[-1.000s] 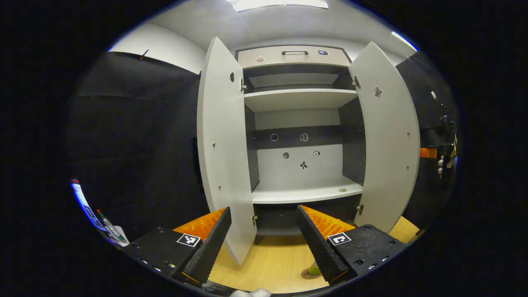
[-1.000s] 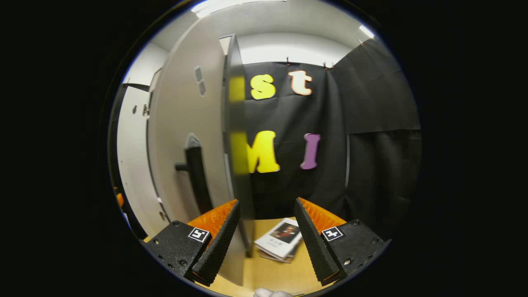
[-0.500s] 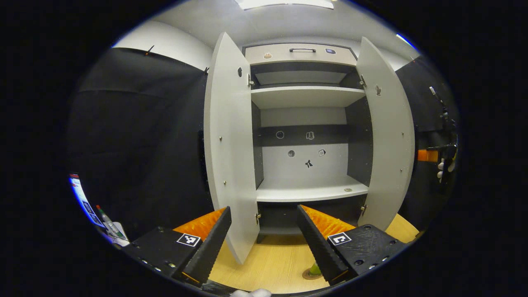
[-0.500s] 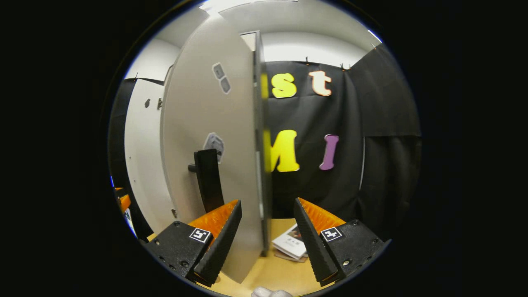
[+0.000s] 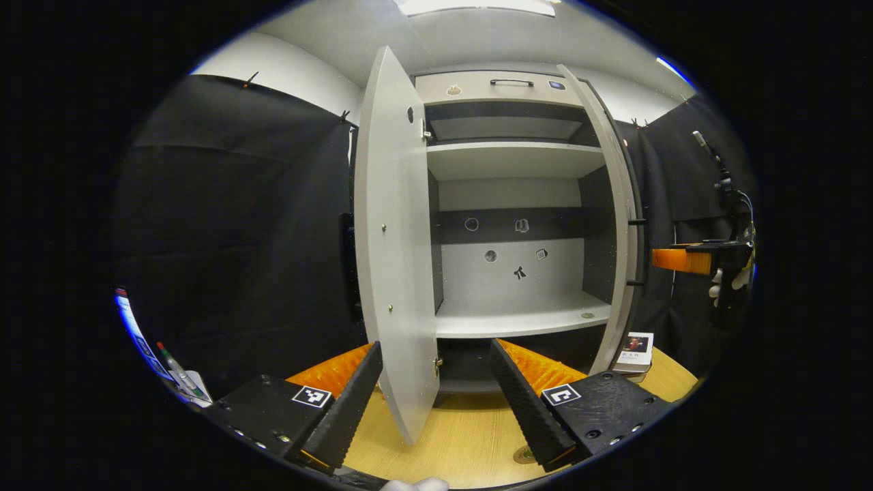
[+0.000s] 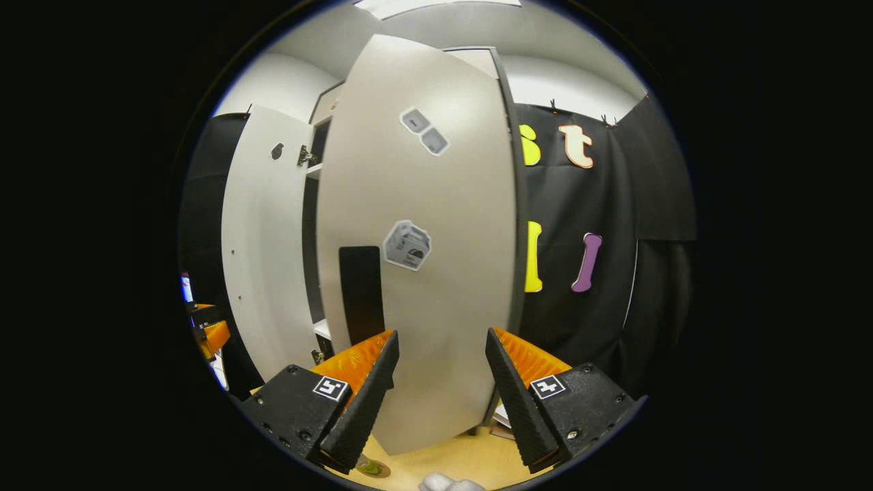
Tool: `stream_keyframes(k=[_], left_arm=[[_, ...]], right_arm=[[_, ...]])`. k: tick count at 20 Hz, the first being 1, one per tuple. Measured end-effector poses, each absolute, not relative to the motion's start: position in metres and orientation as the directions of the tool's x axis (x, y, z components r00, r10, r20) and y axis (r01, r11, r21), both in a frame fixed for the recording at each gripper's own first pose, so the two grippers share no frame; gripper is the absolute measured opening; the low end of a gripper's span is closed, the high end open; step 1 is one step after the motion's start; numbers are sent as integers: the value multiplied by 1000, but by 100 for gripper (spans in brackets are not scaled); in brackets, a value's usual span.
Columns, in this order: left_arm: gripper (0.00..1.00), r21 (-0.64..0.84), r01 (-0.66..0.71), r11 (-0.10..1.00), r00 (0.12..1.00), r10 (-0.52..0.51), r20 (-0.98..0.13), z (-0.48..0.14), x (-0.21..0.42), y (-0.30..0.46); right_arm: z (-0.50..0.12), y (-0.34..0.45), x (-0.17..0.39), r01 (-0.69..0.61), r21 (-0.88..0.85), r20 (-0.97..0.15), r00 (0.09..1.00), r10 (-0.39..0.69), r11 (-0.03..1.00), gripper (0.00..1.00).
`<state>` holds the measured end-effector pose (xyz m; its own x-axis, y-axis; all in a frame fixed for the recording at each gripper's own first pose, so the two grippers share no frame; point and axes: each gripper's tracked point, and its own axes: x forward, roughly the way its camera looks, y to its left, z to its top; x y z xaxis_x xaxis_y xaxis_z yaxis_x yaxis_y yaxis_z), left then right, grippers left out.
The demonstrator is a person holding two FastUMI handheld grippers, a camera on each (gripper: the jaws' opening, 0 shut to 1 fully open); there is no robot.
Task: Grasp the bottle in the cabinet with the left hand and place it on the coaster, then close the right door with the right hand and the left door with the left hand.
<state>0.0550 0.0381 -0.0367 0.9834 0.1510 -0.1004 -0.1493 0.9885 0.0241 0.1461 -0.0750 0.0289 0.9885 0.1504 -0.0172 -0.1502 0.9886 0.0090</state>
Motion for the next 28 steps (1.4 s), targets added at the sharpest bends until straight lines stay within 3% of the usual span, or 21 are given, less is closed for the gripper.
stream_keyframes(k=[9, 18, 28], left_arm=[[96, 13, -192, 981, 977, 192, -95, -43, 66, 107], [96, 30, -303, 953, 951, 304, -49, -23, 104, 221], [94, -4, -258, 966, 966, 258, -15, -5, 153, 227]], right_arm=[[30, -59, 142, -152, 19, -2, 988, 153, 988, 80], [7, -53, 119, -141, 12, -94, 985, 142, 990, 80], [-8, -60, 102, -93, 37, -163, 982, 98, 995, 80]])
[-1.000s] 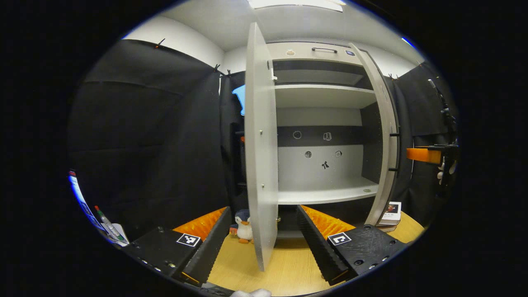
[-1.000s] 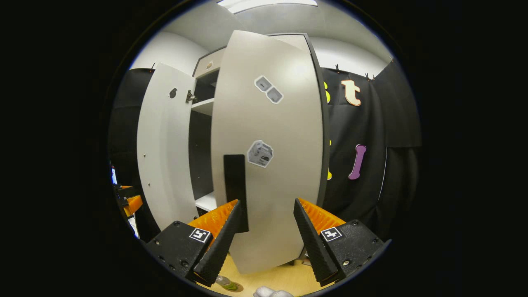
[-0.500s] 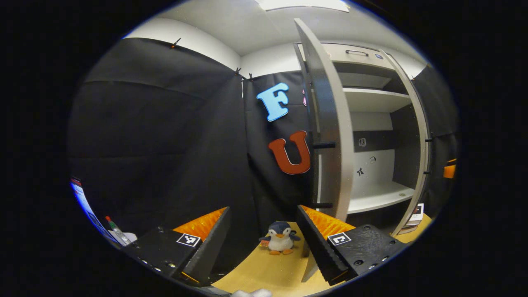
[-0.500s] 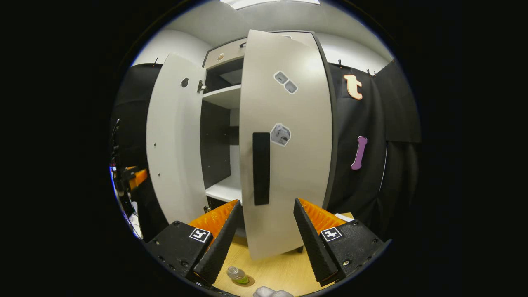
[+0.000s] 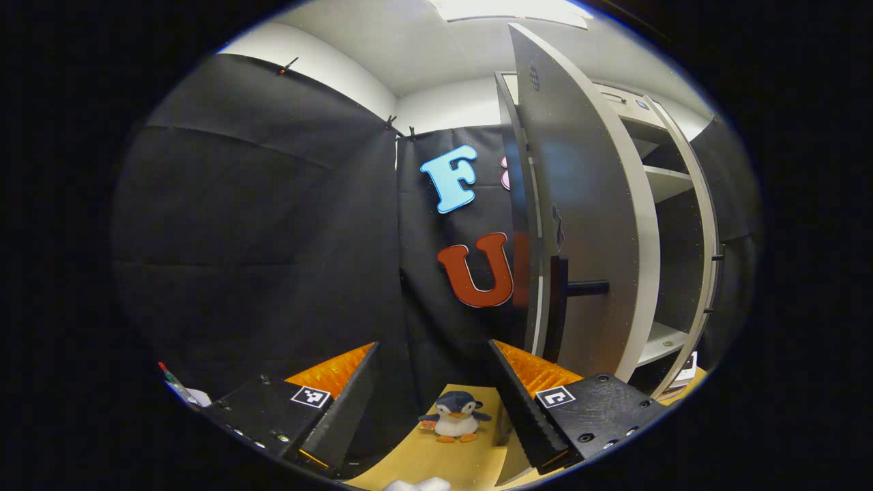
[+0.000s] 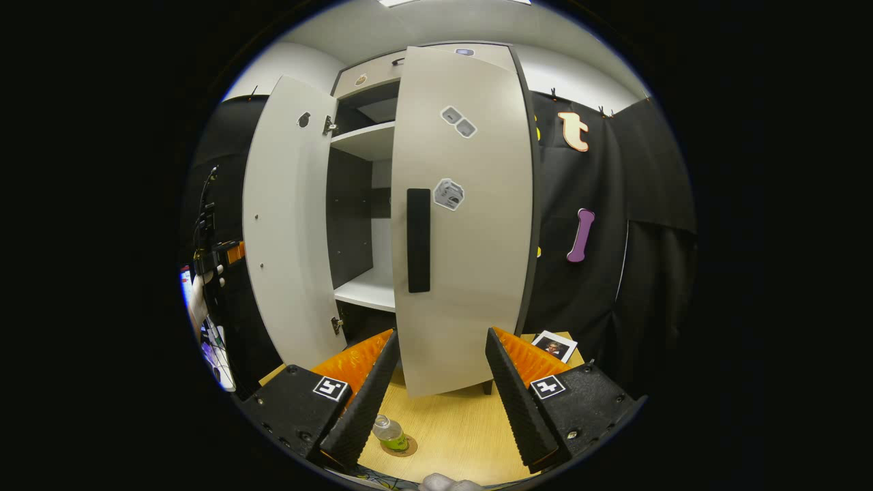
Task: Grasp the bottle in the cabinet with the left hand and place it on the coaster, then close the right door with the right hand and the left door with the left hand.
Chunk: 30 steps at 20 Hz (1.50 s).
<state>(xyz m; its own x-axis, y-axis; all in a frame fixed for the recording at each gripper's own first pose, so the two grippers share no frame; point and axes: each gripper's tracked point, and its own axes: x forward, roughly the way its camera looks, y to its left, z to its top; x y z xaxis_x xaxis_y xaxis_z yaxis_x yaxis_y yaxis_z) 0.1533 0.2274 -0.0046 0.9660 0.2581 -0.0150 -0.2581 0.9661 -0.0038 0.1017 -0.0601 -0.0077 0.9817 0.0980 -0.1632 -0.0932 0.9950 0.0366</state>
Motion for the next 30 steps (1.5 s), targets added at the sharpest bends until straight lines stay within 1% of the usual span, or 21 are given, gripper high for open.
stream_keyframes(k=[3, 5, 8, 20, 21, 22, 25, 27, 30], left_arm=[[92, -14, -240, 971, 969, 239, -61, -14, 152, 218], [92, 12, -246, 969, 968, 246, -54, -12, 150, 216], [91, 0, -231, 973, 971, 230, -56, -9, 151, 204], [91, -26, -96, 995, 994, 94, -64, -10, 161, 109], [98, -38, -82, 996, 994, 79, -75, -11, 165, 99], [91, -48, -66, 997, 995, 62, -84, -14, 168, 87], [91, -63, -24, 998, 996, 19, -83, -14, 179, 57], [94, -86, 12, 996, 996, -20, -88, -16, 188, 34], [97, -91, 10, 996, 995, -18, -96, -18, 193, 27]], right_arm=[[-11, -57, 99, -112, 54, -177, 977, 120, 992, 80], [-11, -59, 97, -122, 40, -181, 975, 127, 992, 80], [-9, -59, 98, -128, 46, -172, 976, 134, 991, 80], [-6, -64, 101, -139, 48, -157, 977, 144, 989, 80], [-5, -64, 102, -135, 50, -153, 978, 141, 990, 80], [-4, -63, 102, -136, 55, -151, 978, 142, 989, 80], [-3, -64, 103, -140, 57, -150, 978, 147, 988, 80], [-2, -65, 103, -136, 47, -140, 980, 141, 990, 80], [-1, -65, 104, -138, 49, -139, 980, 143, 989, 80]])
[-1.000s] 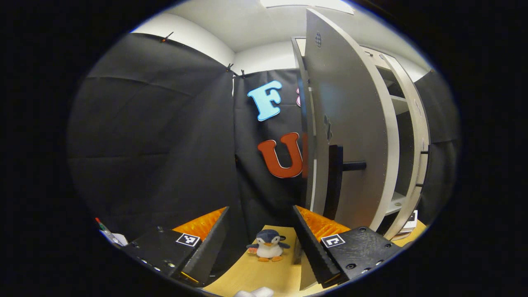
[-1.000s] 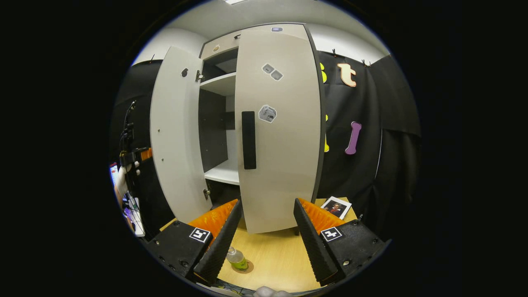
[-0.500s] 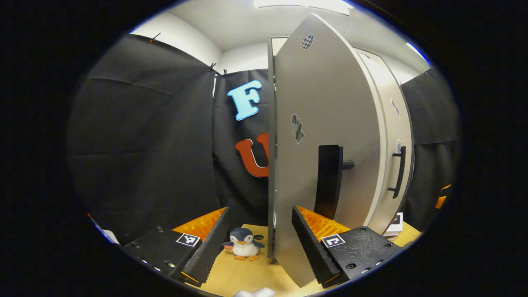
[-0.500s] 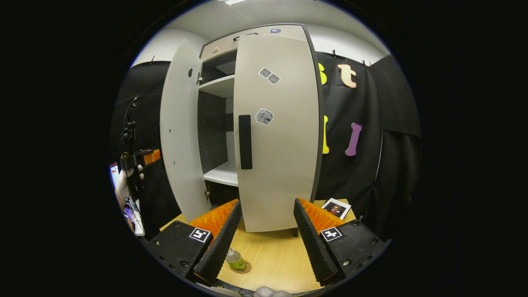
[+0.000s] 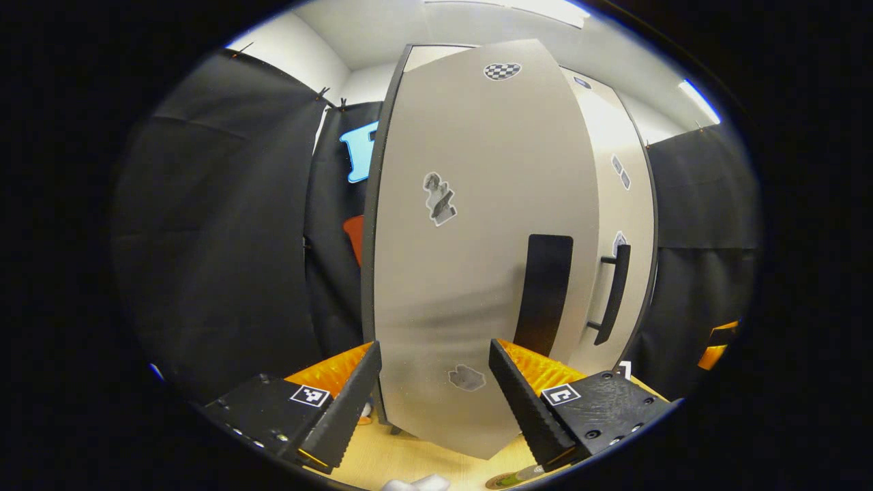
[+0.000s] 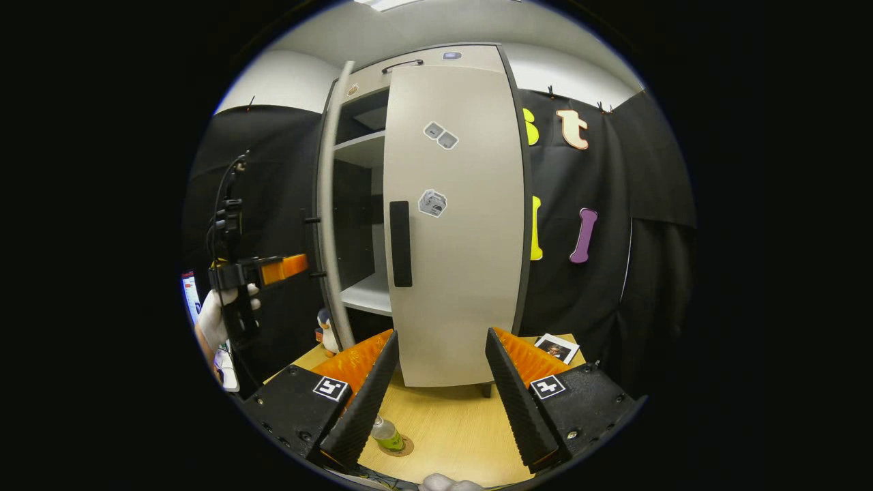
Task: Grasp the bottle in the cabinet with the left hand and place it on the coaster, then close the right door with the right hand and the left door with the left hand.
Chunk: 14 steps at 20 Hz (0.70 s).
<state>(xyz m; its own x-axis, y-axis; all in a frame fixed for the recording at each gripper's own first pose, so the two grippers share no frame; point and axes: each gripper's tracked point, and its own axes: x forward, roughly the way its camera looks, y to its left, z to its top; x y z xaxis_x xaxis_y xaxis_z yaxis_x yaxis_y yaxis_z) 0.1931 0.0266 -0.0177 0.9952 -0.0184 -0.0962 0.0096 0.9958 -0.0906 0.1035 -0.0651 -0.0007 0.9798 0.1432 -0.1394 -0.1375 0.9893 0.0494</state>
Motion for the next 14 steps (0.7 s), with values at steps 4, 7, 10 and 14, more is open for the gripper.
stream_keyframes(k=[4, 7, 10, 14], left_arm=[[96, -86, -7, 996, 997, 0, -83, -12, 182, 37], [96, -91, -12, 996, 997, 5, -80, -10, 170, 43], [95, -85, -13, 996, 997, 7, -75, -7, 153, 45], [95, -62, -26, 998, 998, 23, -57, 7, 116, 35]], right_arm=[[0, -68, 105, -118, 42, -129, 984, 122, 992, 80], [1, -70, 103, -97, 41, -130, 986, 101, 994, 80], [5, -69, 100, -90, 39, -113, 989, 94, 995, 80], [13, -68, 94, -113, 47, -73, 991, 116, 992, 80]])
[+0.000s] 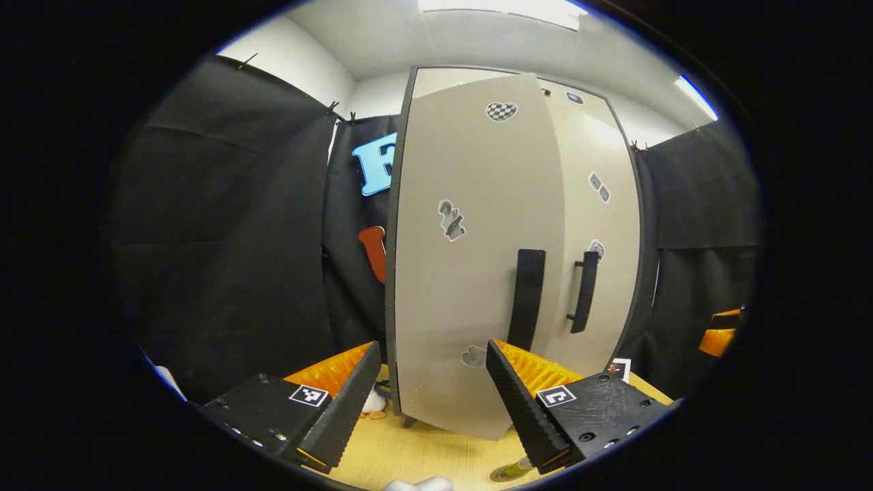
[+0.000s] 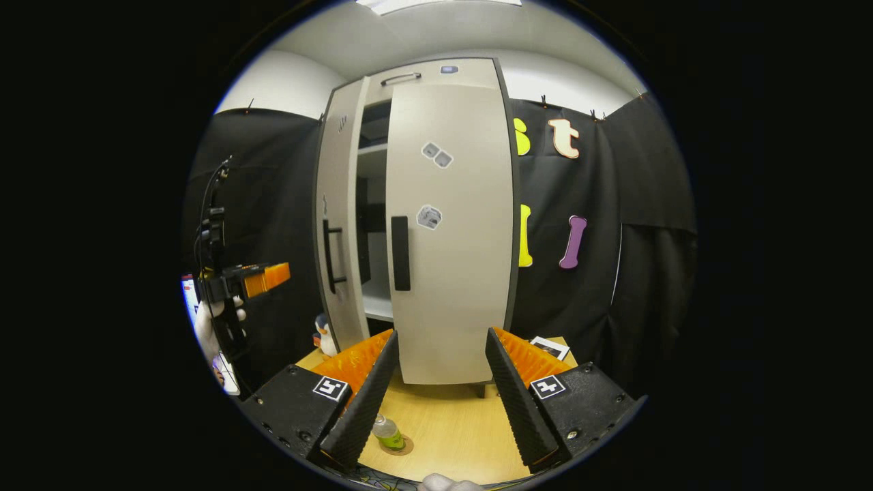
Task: Grasp the bottle in the cabinet with the left hand and place it on the coaster, then close the right door with the right hand and the left door with the left hand.
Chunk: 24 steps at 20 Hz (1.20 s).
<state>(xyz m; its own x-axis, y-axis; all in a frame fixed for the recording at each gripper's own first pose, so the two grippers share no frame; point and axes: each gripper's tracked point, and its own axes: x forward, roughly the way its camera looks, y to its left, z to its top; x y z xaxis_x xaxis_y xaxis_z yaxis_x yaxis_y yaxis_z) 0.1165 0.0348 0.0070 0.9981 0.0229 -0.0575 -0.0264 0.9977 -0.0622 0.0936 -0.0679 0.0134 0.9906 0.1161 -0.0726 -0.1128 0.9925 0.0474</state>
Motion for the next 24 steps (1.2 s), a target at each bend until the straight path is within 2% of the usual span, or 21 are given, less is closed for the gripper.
stream_keyframes(k=[8, 9, 10, 17, 18, 19, 23, 24], left_arm=[[95, -55, -33, 998, 999, 32, -26, 47, 22, -21], [99, -50, -39, 998, 999, 38, -23, 51, 9, -27], [95, -44, -45, 998, 999, 44, -21, 55, -4, -31], [95, 14, -114, 993, 992, 114, -60, 53, -74, -43], [90, 14, -124, 992, 990, 125, -62, 54, -82, -43], [94, 12, -132, 991, 989, 132, -60, 56, -89, -43], [94, 45, -168, 985, 984, 170, -54, 53, -102, -33], [97, 53, -171, 984, 983, 174, -52, 53, -105, -31]], right_arm=[[27, -90, 72, -107, 59, -21, 994, 108, 993, 80], [29, -91, 70, -106, 64, -13, 994, 107, 992, 79], [31, -93, 67, -103, 68, -4, 995, 104, 992, 79], [30, -97, 56, -134, 93, 11, 991, 134, 987, 80], [30, -97, 54, -135, 96, 15, 991, 134, 986, 80], [31, -97, 54, -132, 100, 19, 991, 131, 986, 80], [29, -98, 54, -112, 114, 30, 994, 109, 987, 80], [27, -97, 55, -106, 118, 27, 994, 104, 987, 80]])
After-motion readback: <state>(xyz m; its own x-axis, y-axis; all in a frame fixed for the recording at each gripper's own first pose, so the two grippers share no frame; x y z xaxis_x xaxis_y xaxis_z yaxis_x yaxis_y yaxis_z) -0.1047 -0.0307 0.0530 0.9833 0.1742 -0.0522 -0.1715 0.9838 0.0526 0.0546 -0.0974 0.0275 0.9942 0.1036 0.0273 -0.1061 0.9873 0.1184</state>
